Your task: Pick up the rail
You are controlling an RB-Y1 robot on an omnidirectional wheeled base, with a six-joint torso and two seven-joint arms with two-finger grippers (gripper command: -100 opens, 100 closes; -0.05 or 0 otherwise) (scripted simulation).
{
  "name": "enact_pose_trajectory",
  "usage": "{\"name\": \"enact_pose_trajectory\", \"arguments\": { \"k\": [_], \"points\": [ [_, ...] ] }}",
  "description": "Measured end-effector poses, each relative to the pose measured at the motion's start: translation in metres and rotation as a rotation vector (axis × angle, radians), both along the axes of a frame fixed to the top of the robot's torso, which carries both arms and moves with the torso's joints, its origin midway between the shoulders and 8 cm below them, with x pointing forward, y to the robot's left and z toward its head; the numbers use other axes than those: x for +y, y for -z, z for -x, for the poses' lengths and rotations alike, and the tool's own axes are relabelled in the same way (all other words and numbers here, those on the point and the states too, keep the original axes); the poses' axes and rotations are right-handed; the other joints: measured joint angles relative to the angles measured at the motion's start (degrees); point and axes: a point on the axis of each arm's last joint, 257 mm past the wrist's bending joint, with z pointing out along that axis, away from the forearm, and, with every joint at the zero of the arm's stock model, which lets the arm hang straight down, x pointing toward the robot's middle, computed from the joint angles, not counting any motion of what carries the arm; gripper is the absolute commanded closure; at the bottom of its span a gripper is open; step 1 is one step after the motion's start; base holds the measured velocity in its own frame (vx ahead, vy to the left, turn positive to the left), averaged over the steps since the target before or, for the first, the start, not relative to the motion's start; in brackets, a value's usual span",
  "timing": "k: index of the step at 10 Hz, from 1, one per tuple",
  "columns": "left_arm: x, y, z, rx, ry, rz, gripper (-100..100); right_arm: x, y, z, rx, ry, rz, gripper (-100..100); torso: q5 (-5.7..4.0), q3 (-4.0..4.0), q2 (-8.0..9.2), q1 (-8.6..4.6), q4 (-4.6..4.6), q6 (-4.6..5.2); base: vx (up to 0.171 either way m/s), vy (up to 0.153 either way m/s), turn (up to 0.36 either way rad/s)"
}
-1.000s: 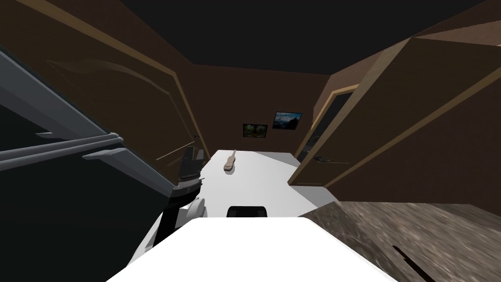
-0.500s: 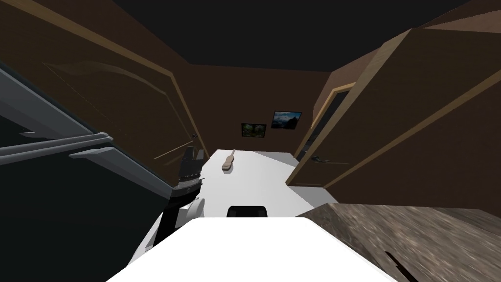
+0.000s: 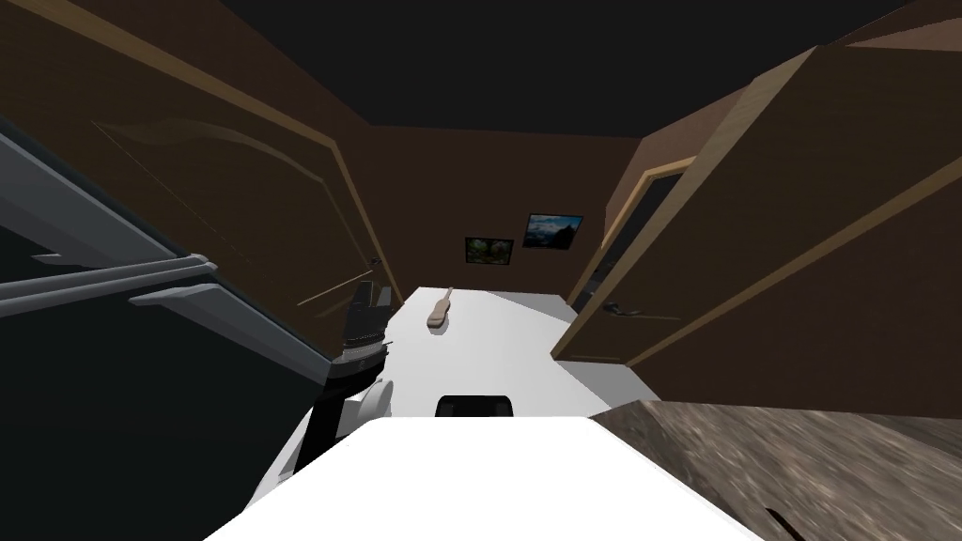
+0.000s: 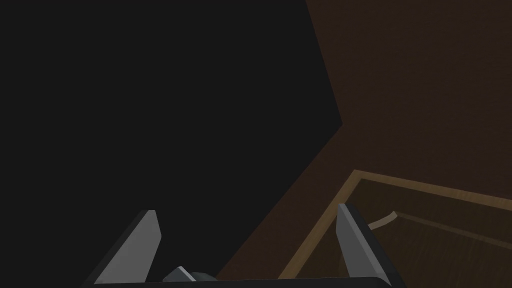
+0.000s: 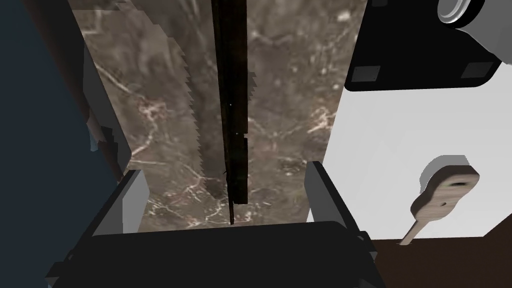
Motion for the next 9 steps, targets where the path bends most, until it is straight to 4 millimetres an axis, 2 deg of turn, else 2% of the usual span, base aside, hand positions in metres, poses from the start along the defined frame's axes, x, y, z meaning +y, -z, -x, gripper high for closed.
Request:
{"name": "enact_pose_trajectory", "arguments": {
  "k": [4,8,9],
  "points": [
    [0.000,0.000,0.000,0.000,0.000,0.000,0,-0.004,0.004,0.015,-0.012,0.001,-0.001,-100,-0.03,0.01,0.00,-0.02,0.01,0.00,0.032,0.006,0.022],
    [0.000,0.000,0.000,0.000,0.000,0.000,0,-0.014,0.003,0.039,-0.006,0.014,0.017,-100,-0.03,0.00,0.00,-0.04,0.00,0.01,0.035,0.011,0.031],
    [0.000,0.000,0.000,0.000,0.000,0.000,0,-0.009,0.010,0.043,-0.013,0.013,0.004,-100,-0.06,-0.01,-0.02,-0.07,0.00,0.00,0.042,0.007,0.020]
  ]
}}
